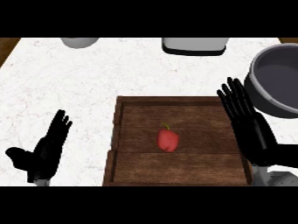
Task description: Pick the bell pepper from the tray and place it in the pot
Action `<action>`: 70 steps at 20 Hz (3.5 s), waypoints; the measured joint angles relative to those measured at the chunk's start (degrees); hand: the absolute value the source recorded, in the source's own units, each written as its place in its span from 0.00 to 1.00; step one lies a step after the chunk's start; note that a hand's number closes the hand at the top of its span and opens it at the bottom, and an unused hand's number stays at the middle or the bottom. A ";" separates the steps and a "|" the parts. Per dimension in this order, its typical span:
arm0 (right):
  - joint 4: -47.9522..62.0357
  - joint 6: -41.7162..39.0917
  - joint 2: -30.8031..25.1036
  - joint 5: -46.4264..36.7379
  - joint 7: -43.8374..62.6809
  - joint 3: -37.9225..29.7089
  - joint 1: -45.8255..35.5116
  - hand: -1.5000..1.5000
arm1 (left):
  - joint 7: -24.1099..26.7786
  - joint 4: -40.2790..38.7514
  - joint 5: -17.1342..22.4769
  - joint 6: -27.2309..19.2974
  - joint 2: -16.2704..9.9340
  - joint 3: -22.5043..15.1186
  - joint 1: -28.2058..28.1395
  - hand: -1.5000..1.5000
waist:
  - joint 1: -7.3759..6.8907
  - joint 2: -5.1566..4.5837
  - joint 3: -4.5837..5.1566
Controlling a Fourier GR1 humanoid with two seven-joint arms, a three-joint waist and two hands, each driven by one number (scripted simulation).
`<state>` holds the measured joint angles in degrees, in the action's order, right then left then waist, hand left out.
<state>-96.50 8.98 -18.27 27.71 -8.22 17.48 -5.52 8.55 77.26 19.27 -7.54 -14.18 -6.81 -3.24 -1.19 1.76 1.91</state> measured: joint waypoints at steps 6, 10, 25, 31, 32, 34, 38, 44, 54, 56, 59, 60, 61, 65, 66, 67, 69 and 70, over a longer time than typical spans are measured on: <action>3.72 4.26 1.81 -10.23 11.81 10.58 -10.64 0.00 | -5.14 4.84 -2.07 -1.56 -1.38 -1.39 5.97 0.50 | -1.22 -1.38 -1.36; 6.75 6.64 -7.36 -26.11 14.08 14.44 -16.41 0.00 | -7.67 5.50 -2.58 -1.71 -1.89 -2.15 7.77 0.50 | -0.57 -0.46 -0.87; -12.03 -10.57 -11.54 -56.06 54.64 29.73 -35.00 0.00 | -20.19 12.74 -3.97 -6.43 -2.47 -3.38 11.82 0.50 | 1.92 -0.29 -1.58; -11.62 -23.60 -4.68 -50.00 69.17 30.37 -43.46 0.00 | -22.00 14.57 -4.62 -7.43 -2.01 -3.95 12.25 0.50 | 1.22 -0.71 -1.58; -10.75 -24.22 -3.23 -49.06 70.46 30.46 -44.39 0.00 | -22.60 14.89 -4.47 -7.38 -2.30 -3.69 12.55 0.50 | 1.15 -0.73 -1.58; -8.67 -25.17 -0.88 -47.35 72.43 30.52 -46.05 0.00 | -22.54 14.55 -4.57 -7.24 -2.21 -3.66 12.78 0.50 | 1.23 -0.85 -1.58; -4.02 -26.66 2.07 -44.28 74.92 29.64 -48.45 0.00 | -23.41 15.84 -4.99 -7.59 -1.84 -4.36 12.41 0.50 | 1.15 -0.93 -1.64; 1.46 -27.80 5.35 -42.55 77.05 29.88 -49.55 0.00 | -24.20 16.12 -5.27 -7.88 -1.72 -4.00 12.74 0.50 | 1.53 -1.09 -1.71; 7.67 -30.05 6.07 -42.40 77.95 32.58 -48.30 0.00 | -23.73 17.16 -5.19 -7.05 -2.16 -3.21 10.98 0.50 | 1.85 -1.06 -1.77; 8.16 -30.09 6.44 -43.31 78.10 32.75 -47.89 0.00 | -23.49 17.12 -5.57 -7.29 -1.72 -3.44 10.68 0.50 | 1.86 -1.12 -1.78; 7.91 -29.91 7.32 -45.14 78.37 32.85 -47.08 0.00 | -23.84 17.33 -6.04 -7.44 -1.43 -3.58 11.16 0.50 | 1.89 -1.20 -1.82; 7.96 -29.79 8.06 -45.92 78.47 32.84 -46.86 0.00 | -23.82 17.57 -6.07 -7.28 -1.59 -3.46 10.99 0.50 | 1.86 -1.19 -1.82; 8.23 -29.51 8.76 -47.02 78.61 33.18 -46.40 0.00 | -23.94 18.27 -5.78 -7.02 -1.75 -3.28 10.47 0.50 | 1.71 -1.18 -1.82; 9.07 -29.57 11.06 -49.06 78.63 32.71 -45.80 0.00 | -23.53 17.15 -5.81 -6.71 -1.21 -2.99 10.71 0.50 | 1.75 -1.28 -1.82; 9.43 -29.48 11.55 -49.75 78.67 32.77 -45.30 0.00 | -23.65 17.31 -5.73 -6.49 -1.44 -2.76 10.71 0.50 | 1.74 -1.28 -1.83; 9.64 -29.40 11.98 -50.37 78.70 32.72 -44.71 0.00 | -23.58 17.11 -5.49 -6.27 -1.61 -2.27 10.87 0.50 | 1.82 -1.28 -1.82; 10.72 -29.38 12.61 -51.65 78.64 32.59 -44.11 0.00 | -23.51 17.32 -5.63 -6.12 -1.60 -2.24 10.83 0.50 | 1.75 -1.29 -1.83; 11.89 -29.31 13.28 -52.39 78.64 32.53 -44.04 0.00 | -24.03 17.38 -5.68 -6.26 -1.50 -2.27 11.33 0.50 | 1.72 -1.32 -1.83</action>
<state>-84.61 -20.32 -5.00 -24.68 70.42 50.02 -49.56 -15.47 94.64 13.59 -13.80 -15.69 -9.08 8.09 0.53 0.44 0.08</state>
